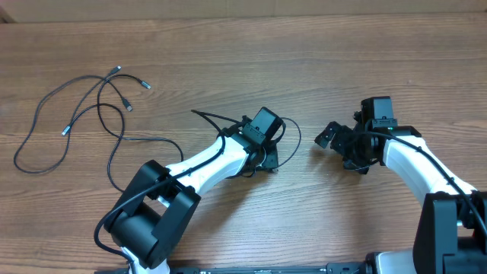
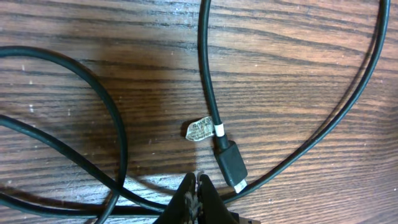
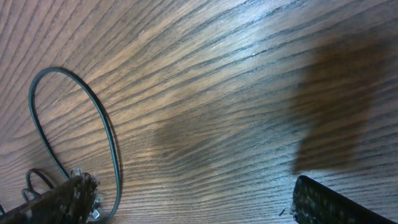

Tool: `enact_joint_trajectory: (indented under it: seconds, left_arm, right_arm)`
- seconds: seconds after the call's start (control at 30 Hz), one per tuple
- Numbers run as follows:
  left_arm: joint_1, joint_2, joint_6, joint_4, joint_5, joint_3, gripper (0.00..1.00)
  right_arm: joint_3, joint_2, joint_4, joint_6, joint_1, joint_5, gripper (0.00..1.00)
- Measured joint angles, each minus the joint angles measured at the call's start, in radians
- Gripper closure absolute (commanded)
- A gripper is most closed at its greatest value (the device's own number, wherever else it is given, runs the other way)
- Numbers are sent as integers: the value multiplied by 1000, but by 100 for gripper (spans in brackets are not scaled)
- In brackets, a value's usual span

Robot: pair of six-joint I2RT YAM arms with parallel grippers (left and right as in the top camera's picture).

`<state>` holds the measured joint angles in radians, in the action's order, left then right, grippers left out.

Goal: Untangle cables

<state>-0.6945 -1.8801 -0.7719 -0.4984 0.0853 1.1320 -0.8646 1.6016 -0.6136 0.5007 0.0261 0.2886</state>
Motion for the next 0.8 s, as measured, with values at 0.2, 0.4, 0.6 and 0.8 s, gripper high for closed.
enact_joint_trajectory:
  seconds: [0.2,0.4,0.6,0.8]
  left_arm:
    - [0,0,-7,-5,0,0,92]
    - [0,0,-8,-9,-1,0,89]
    - [0,0,-8,-10,-1,0,86]
    - [0,0,-8,-9,-4,0,87]
  right_arm:
    - [0,0,0,0,0,0,0]
    - [0,0,0,0,0,0,0]
    - [0,0,0,0,0,0,0]
    - [0,0,0,0,0,0,0]
